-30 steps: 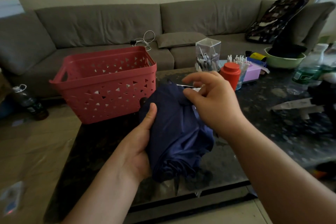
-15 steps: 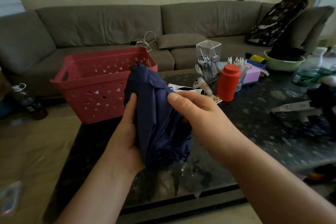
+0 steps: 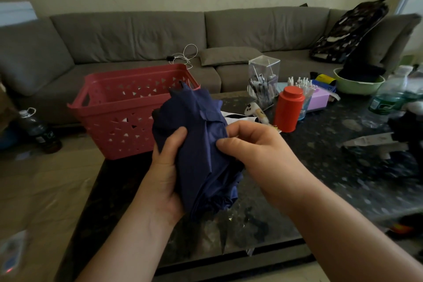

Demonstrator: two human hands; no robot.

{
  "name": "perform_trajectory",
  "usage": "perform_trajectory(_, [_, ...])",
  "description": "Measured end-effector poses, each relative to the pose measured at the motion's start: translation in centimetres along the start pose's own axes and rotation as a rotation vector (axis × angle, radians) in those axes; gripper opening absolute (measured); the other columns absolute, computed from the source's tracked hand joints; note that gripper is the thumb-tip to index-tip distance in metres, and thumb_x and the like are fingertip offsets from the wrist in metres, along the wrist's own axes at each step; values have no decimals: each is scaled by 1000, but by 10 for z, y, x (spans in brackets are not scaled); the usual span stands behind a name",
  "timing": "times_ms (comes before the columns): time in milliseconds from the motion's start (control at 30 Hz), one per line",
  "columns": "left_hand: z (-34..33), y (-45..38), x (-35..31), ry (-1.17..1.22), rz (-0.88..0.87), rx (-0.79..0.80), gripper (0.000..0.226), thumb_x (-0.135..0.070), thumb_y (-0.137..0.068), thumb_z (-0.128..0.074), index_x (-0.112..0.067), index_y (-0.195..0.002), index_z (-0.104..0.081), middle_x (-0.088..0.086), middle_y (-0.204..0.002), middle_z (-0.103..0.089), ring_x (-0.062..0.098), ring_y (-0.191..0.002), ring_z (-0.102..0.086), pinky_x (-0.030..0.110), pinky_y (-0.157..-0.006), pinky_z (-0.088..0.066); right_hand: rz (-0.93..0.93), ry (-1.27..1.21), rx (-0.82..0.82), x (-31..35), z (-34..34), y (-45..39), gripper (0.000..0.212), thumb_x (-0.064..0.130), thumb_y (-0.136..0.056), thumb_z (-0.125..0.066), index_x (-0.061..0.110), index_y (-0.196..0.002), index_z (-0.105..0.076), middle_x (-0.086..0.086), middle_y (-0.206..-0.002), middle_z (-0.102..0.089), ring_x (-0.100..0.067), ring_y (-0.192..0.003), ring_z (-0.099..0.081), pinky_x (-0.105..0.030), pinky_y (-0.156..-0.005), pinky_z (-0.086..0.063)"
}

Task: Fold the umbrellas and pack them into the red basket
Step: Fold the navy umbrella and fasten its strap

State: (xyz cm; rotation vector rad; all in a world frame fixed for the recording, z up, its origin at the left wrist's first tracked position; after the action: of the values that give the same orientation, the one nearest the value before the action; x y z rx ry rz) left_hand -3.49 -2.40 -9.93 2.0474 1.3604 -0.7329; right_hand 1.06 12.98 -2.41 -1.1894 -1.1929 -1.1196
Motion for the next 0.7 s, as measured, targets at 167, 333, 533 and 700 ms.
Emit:
perform_trajectory(167, [-14, 11, -11, -181, -286, -20, 64, -24, -90, -75, -30, -150, -52, 15, -145, -63, 39, -131, -63, 61, -110, -49, 118, 87, -49, 7, 8, 1, 25, 22, -88, -74, 19, -65, -65, -7, -65, -52, -18, -64, -50, -32, -60, -39])
perform_trajectory(333, [-22, 29, -22, -496, -624, -51, 105, -14, -72, -85, -37, -160, -33, -2, -151, -59, 23, -137, -60, 59, -116, -44, 406, 240, -288, 35, 41, 6, 20, 18, -95, -71, 12, -77, -67, -10, -62, -54, -9, -56, -48, -23, -52, -40])
perform_trajectory(533, [-27, 42, -9, -701, -658, 18, 128, -23, -64, -93, -49, -163, -16, -12, -158, -50, 15, -143, -54, 55, -116, -45, 380, 506, -182, 34, 41, -3, 41, 61, -78, -72, 49, -116, -67, 13, -99, -65, -10, -92, -64, -33, -81, -56])
perform_trajectory(700, [-26, 48, -11, -927, -766, -64, 135, -22, -63, -97, -51, -162, -9, -43, -153, -37, -9, -144, -42, 18, -115, -41, 276, 384, -171, 30, 43, -9, 37, 38, -82, -82, 37, -118, -71, 12, -99, -71, -19, -86, -69, -42, -82, -63])
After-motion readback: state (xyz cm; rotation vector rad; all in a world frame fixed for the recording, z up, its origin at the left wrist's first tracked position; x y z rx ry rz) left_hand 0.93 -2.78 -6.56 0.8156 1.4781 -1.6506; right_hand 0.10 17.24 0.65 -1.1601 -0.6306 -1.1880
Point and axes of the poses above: each hand's wrist, its own y-axis away from the middle knuckle, its own z-axis out of the back of the hand, x = y × z, the point moved 5 cm from there along -y, towards the middle knuckle
